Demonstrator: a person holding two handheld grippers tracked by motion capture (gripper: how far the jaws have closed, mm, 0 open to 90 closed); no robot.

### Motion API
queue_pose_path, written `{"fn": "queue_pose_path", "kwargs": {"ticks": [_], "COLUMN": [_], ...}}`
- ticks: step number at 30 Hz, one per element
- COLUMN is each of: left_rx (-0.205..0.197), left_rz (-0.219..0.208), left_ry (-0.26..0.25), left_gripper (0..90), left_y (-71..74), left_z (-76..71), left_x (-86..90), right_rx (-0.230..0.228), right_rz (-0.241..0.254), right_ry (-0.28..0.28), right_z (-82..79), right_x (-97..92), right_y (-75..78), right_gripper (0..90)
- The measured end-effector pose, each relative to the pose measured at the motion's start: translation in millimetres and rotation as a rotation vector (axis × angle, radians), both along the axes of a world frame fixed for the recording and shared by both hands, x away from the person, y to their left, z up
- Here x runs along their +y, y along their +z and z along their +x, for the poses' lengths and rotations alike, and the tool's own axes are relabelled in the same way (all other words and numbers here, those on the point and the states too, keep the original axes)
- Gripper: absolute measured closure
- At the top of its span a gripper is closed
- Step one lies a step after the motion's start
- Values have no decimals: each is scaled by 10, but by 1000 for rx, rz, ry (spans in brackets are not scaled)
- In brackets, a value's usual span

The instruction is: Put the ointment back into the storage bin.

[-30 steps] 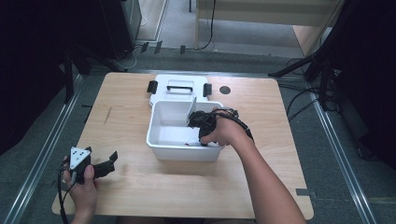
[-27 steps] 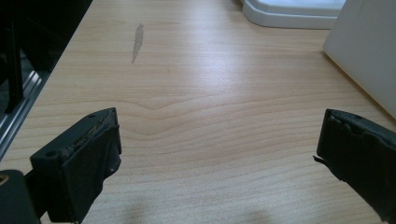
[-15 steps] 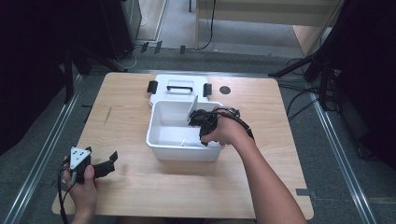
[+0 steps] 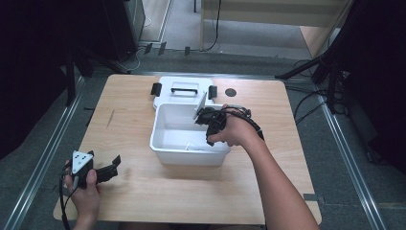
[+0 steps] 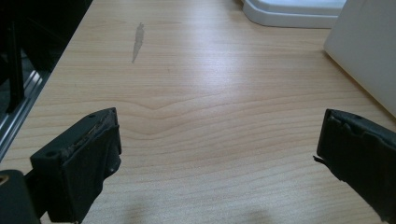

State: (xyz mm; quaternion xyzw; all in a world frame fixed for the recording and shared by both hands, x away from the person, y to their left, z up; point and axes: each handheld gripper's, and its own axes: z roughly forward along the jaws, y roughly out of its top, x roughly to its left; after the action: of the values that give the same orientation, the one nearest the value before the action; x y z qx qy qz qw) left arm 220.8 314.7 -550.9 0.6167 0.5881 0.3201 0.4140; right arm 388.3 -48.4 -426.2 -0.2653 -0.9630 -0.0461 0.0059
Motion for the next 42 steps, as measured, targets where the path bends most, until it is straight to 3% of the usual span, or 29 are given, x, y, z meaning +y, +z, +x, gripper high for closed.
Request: {"fn": "queue_pose_path", "kwargs": {"ticks": [15,20,24,28,29,42], "left_rx": [-1,-1,0,0,0,0], "left_rz": [1,1,1,1,1,2], "left_ry": [0,0,0,0,-1,0], "left_gripper": [7,7,7,7,7,7], "left_y": [0,1,1,1,1,1], "left_z": [2,2,2,1,1,1], "left_x": [-1,-1,-1,-2,-2,-2], "right_rx": [-21,-18,-37,-30,-26,-67], "right_rz": [42,50,55,71,73,71], "right_ry": [-16,-32,-59,-80,-68,-154], "right_z": [-8,-28,-49,-56,-66,-85], "right_x": [-70,-118,-146,-181,-227,-538], "right_y": [299,402,501,579,620,741], "right_gripper": [689,451,324,252,198,188]}}
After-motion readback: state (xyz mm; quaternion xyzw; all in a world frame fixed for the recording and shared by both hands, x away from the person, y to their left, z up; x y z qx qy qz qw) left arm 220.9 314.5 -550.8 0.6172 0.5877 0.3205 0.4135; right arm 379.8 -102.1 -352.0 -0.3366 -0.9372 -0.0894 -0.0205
